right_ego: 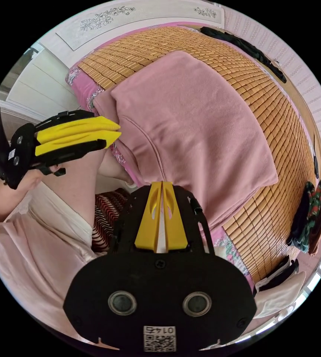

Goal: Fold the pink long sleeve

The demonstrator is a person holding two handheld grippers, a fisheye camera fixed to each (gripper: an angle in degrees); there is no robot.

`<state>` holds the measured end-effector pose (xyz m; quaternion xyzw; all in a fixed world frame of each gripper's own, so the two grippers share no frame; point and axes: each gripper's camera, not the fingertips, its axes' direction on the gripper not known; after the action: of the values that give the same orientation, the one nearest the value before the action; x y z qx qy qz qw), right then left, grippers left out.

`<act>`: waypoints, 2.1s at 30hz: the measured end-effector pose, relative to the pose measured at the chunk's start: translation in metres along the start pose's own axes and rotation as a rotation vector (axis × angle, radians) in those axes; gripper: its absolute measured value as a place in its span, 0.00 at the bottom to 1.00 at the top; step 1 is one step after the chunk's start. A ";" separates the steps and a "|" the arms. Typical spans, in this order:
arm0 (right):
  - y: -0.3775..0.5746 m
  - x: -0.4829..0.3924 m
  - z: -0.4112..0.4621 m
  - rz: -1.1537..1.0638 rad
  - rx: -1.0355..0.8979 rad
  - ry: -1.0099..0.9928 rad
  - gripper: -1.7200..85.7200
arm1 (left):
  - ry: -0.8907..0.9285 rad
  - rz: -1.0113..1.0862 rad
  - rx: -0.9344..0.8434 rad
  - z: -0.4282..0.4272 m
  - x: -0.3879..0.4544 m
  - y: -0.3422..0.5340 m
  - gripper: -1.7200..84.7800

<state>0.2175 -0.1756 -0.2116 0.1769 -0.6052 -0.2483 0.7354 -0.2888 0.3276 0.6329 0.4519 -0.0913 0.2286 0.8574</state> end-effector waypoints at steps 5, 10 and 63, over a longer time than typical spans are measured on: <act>-0.051 -0.003 0.037 0.046 -0.097 -0.039 0.01 | 0.018 -0.008 -0.158 0.057 -0.019 -0.026 0.05; -0.079 -0.019 0.043 0.027 -0.082 0.027 0.01 | 0.014 -0.022 -0.267 0.093 -0.035 -0.021 0.03; 0.008 0.153 -0.002 0.450 0.124 0.094 0.03 | 0.050 0.124 -0.033 0.103 -0.029 0.008 0.03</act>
<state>0.2431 -0.2574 -0.0847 0.0939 -0.6085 -0.0318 0.7873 -0.3131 0.2382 0.6878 0.4251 -0.1016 0.2911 0.8510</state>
